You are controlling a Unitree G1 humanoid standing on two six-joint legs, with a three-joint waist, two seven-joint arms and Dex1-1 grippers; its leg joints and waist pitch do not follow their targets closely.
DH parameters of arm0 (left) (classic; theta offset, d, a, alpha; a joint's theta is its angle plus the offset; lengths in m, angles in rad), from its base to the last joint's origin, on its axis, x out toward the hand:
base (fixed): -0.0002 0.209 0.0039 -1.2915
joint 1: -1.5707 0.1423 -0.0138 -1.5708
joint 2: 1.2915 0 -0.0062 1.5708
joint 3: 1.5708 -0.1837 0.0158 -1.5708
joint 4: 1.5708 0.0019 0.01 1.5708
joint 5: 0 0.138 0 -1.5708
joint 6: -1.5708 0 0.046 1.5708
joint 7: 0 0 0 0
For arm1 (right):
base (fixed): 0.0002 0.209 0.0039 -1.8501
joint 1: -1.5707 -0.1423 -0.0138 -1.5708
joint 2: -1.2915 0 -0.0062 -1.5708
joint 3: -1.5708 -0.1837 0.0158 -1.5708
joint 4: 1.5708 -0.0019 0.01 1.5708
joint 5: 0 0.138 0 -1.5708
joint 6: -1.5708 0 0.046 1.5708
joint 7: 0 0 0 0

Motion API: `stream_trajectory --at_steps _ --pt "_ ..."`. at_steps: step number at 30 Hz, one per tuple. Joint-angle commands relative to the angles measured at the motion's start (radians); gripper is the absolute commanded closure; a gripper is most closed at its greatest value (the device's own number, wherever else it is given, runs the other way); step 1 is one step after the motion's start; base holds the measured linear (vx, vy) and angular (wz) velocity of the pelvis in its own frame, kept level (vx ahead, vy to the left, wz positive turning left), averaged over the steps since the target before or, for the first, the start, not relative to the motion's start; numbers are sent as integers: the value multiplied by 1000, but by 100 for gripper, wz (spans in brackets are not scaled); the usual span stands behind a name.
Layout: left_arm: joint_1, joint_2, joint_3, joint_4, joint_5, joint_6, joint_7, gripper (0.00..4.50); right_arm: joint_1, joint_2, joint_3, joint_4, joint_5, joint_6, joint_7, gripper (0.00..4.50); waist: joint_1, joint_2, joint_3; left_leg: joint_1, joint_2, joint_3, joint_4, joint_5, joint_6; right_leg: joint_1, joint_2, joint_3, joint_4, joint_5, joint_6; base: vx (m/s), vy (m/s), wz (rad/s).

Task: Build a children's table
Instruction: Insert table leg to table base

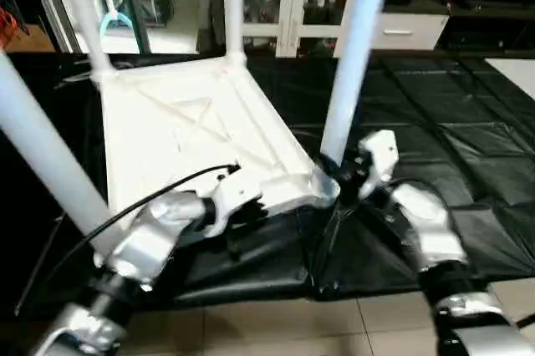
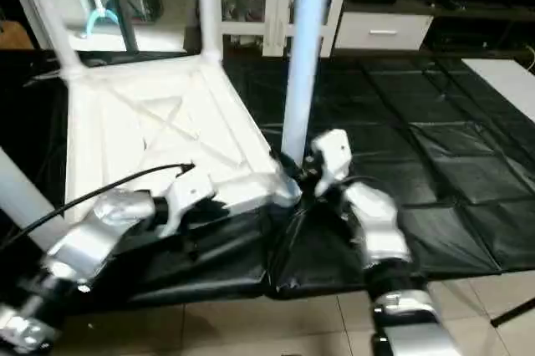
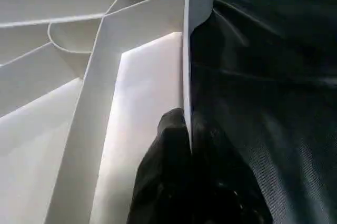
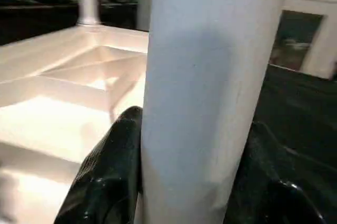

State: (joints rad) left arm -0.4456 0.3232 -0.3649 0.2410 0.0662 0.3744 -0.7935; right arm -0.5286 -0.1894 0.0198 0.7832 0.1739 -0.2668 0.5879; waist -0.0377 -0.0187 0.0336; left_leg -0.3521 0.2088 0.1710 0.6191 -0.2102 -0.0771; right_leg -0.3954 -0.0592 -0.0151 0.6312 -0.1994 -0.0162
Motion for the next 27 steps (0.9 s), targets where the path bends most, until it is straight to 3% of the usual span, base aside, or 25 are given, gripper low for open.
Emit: stream_trajectory --at_steps 1,4,7,9,10,11,13,15,17,19,22,24,27 --pt "-38 -29 24 -44 6 36 60 450 52 -6 25 138 -98 41 -124 262 -3 14 -45 1 6 1 -75 -236 11 33 -41 19 -83 -162 -232 0 0 0" --pt "-104 -141 72 22 35 120 249 450 17 33 0 182 -119 -10 -320 262 0 13 -49 5 2 5 -71 -228 12 31 -39 19 -84 -139 -230 0 0 0" --pt "-186 -233 135 120 57 142 456 450 -18 83 -52 229 -110 -49 -494 262 6 14 -51 -1 0 6 -68 -197 22 34 -38 21 -80 -86 -227 0 0 0" --pt "-219 -254 163 155 60 133 522 450 -30 103 -78 242 -101 -77 -553 263 12 14 -59 -13 -4 3 -64 -128 49 47 -38 20 -67 32 -230 0 0 0" --pt "-227 -256 168 163 63 129 536 450 -34 108 -86 245 -97 -87 -565 263 6 9 -61 -28 -7 -1 -62 -80 71 59 -40 19 -58 103 -233 0 0 0" --pt "-238 -255 175 169 69 124 548 450 -42 121 -105 246 -80 -124 -573 264 4 17 -61 -23 -3 0 -60 -66 96 50 -41 16 -59 135 -243 0 0 0" --pt "-239 -247 184 162 72 127 550 450 -48 132 -122 239 -57 -169 -547 264 3 18 -64 -21 -3 3 -55 -57 128 51 -40 17 -55 184 -271 0 0 0" --pt "-232 -239 183 156 73 133 538 450 -54 142 -140 241 -27 -182 -522 264 0 18 -63 -30 -3 2 -54 -36 151 54 -40 15 -50 214 -280 0 0 0" --pt "-216 -221 163 148 66 130 494 450 -67 156 -171 253 16 -179 -479 264 -19 24 -61 -31 -1 -2 -57 -64 162 54 -42 10 -54 163 -288 0 0 0" --pt "-207 -206 136 147 58 105 453 450 -80 157 -185 259 26 -180 -457 264 -29 22 -61 -31 2 0 -54 -72 166 53 -43 12 -56 153 -302 0 0 0" --pt "-167 -161 70 110 51 69 335 450 -111 137 -199 235 72 -142 -355 264 -24 30 -61 -23 5 1 -54 -60 183 49 -44 10 -56 148 -326 0 0 0" --pt "-132 -122 35 72 42 44 253 450 -137 101 -197 205 96 -112 -257 264 -21 30 -59 -24 10 3 -54 -58 189 47 -46 11 -55 145 -336 0 0 0" --pt "-101 -81 11 46 37 -25 179 450 -162 48 -196 159 127 -100 -149 264 -1 31 -59 -19 15 5 -54 -56 189 45 -48 12 -54 130 -342 0 0 0"
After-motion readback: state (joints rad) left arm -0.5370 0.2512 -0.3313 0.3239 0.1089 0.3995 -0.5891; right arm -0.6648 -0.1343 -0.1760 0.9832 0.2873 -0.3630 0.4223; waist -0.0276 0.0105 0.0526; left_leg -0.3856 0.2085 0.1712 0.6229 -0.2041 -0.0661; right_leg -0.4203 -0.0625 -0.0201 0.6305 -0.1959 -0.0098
